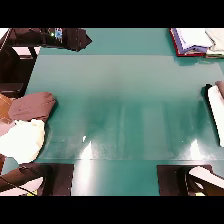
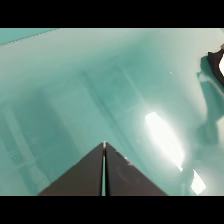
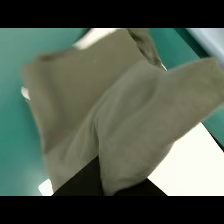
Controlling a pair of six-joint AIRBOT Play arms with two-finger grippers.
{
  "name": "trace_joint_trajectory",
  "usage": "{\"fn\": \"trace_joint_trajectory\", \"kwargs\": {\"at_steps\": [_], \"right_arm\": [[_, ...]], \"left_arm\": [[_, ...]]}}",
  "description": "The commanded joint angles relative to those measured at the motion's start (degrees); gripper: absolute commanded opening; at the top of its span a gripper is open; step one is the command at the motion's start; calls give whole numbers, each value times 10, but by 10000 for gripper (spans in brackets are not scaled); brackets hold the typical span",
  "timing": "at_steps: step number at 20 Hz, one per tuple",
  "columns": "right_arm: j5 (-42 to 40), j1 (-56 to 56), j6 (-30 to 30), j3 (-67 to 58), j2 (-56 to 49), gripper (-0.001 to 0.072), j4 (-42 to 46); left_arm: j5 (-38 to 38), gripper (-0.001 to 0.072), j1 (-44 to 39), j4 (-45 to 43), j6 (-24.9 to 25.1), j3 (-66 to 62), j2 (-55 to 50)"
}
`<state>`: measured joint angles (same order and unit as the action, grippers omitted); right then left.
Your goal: Fold the shirts.
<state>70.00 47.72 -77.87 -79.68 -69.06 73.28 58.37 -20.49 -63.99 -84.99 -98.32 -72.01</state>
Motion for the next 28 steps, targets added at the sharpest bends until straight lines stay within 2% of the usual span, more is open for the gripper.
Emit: {"fn": "trace_joint_trajectory", "kwargs": {"at_steps": [1, 2, 3, 4, 7, 10, 13, 17, 19, 21, 25, 28], "right_arm": [[10, 36, -6, 76, 33, 255, 96], [7, 56, -6, 90, 40, 487, 103], [7, 75, -6, 96, 44, 635, 106], [7, 97, -8, 95, 49, 683, 104], [-6, 139, -8, 95, 70, 696, 75], [-32, 120, -7, 95, 89, 695, -41], [-40, 16, -7, 95, 105, 693, -125], [-57, -208, -7, 95, 129, 686, -136], [-76, -320, -7, 95, 139, 558, -136], [-105, -418, -7, 95, 149, 520, -132], [-160, -550, -7, 95, 160, 17, -131], [-158, -589, -7, 95, 159, 15, -132]], "left_arm": [[8, 28, 0, -1, 11, 0, 0], [8, 28, 0, -1, 13, 0, 0], [8, 28, 0, -1, 14, 0, 0], [7, 28, 0, -1, 14, 0, 0], [6, 28, 0, -1, 14, 0, 0], [1, 28, 0, 0, 14, 0, 0], [-3, 28, 0, -1, 14, 0, 0], [-10, 29, 0, 0, 14, 0, 0], [-21, 28, 0, 0, 14, 0, 0], [-31, 28, 0, 0, 14, 0, 0], [-39, 28, 0, 0, 14, 0, 0], [-39, 29, 0, 0, 14, 0, 0]]}}
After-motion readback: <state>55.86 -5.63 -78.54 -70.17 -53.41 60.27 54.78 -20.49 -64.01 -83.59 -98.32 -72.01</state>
